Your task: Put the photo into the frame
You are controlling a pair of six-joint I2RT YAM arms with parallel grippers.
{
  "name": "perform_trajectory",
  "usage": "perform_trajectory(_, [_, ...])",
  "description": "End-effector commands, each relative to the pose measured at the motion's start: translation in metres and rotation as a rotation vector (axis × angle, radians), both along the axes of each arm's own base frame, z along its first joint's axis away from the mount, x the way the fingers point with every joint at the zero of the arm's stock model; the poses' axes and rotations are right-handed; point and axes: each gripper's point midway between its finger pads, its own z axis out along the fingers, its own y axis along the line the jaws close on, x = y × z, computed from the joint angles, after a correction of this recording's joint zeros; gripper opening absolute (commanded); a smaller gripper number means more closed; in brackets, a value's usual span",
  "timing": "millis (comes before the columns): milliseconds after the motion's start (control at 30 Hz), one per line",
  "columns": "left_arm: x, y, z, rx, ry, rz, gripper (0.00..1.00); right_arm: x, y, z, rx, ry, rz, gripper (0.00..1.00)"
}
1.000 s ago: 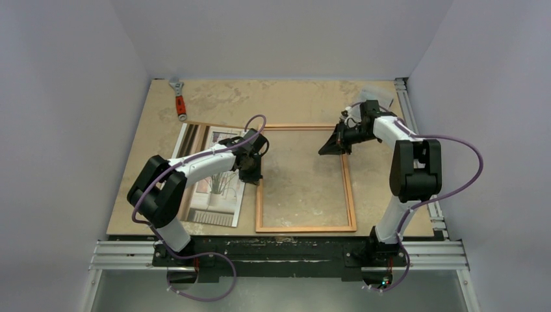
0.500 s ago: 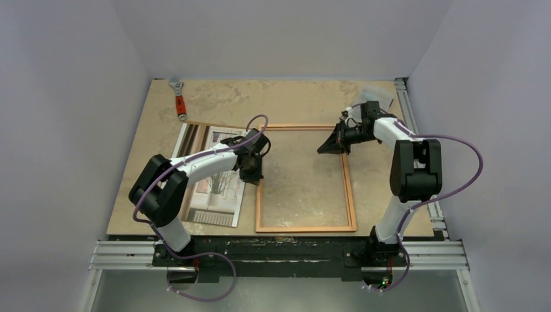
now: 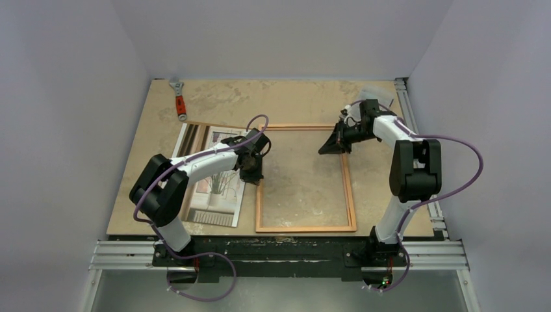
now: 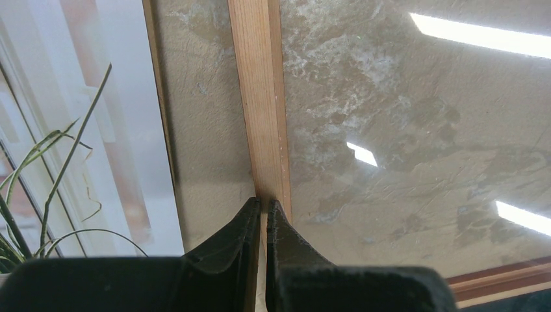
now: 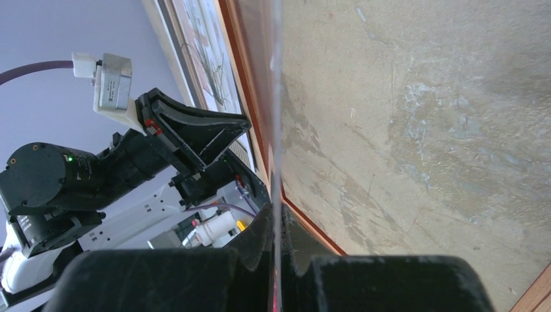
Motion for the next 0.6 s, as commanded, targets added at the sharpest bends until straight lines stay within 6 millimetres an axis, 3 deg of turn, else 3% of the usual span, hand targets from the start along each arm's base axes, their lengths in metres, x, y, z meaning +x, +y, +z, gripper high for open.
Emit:
perform_trajectory(0, [-0.014, 0.026, -0.041, 0.159, 0.055, -0.029, 0.00, 0.017, 0.005, 0.016, -0.007, -0.096, 0.024, 0.00])
perform_trajectory(367, [-0.016, 0.028, -0.042, 0.173, 0.055, -0.034, 0.00, 0.037, -0.002, 0.019, -0.074, -0.125, 0.032, 0.00])
perform_trajectory(567, [-0.015, 0.027, -0.041, 0.172, 0.053, -0.037, 0.00, 0.033, -0.004, 0.010, -0.099, -0.121, 0.036, 0.00])
